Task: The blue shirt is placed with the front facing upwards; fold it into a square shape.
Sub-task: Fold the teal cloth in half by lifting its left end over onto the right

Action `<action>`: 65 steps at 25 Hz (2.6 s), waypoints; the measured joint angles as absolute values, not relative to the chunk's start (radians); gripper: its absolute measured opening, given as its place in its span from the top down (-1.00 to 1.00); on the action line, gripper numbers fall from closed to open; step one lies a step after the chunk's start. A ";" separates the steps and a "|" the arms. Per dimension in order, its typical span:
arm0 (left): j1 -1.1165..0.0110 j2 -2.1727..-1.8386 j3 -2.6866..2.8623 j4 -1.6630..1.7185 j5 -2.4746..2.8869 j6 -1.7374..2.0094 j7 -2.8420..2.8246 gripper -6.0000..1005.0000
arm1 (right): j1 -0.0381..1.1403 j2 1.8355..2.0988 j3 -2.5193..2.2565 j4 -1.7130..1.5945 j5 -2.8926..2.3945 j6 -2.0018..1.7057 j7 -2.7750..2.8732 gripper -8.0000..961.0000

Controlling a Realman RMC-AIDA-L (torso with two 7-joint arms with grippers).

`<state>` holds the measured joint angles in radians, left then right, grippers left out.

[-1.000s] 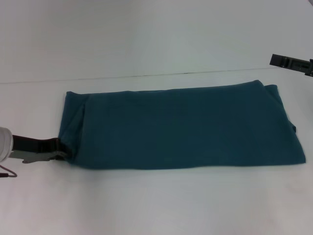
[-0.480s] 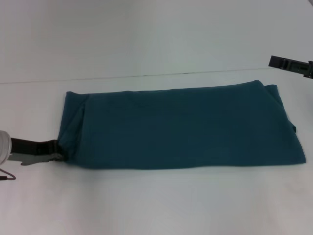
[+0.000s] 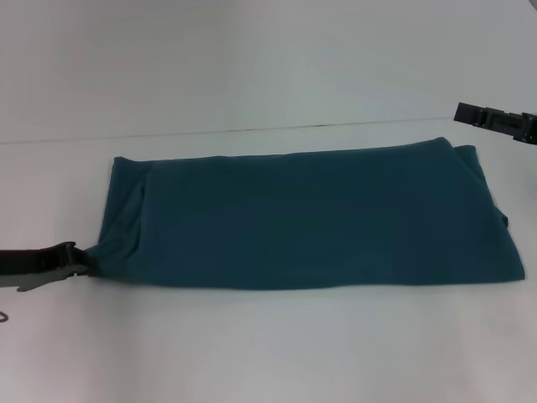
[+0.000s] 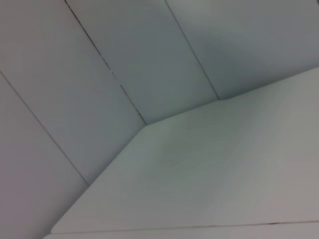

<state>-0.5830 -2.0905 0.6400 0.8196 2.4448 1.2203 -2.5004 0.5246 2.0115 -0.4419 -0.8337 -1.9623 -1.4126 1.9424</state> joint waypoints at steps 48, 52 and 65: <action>-0.666 -2.060 0.631 0.693 2.476 1.245 -2.668 -0.81 | 0.531 1.980 -0.442 -0.844 -1.948 -1.455 1.940 -0.89; -0.681 -2.059 0.631 0.678 2.491 1.232 -2.670 -0.81 | 0.531 1.976 -0.442 -0.845 -1.943 -1.456 1.941 -0.89; -0.708 -2.052 0.632 0.670 2.539 1.194 -2.693 -0.81 | 0.525 1.969 -0.442 -0.845 -1.925 -1.459 1.942 -0.89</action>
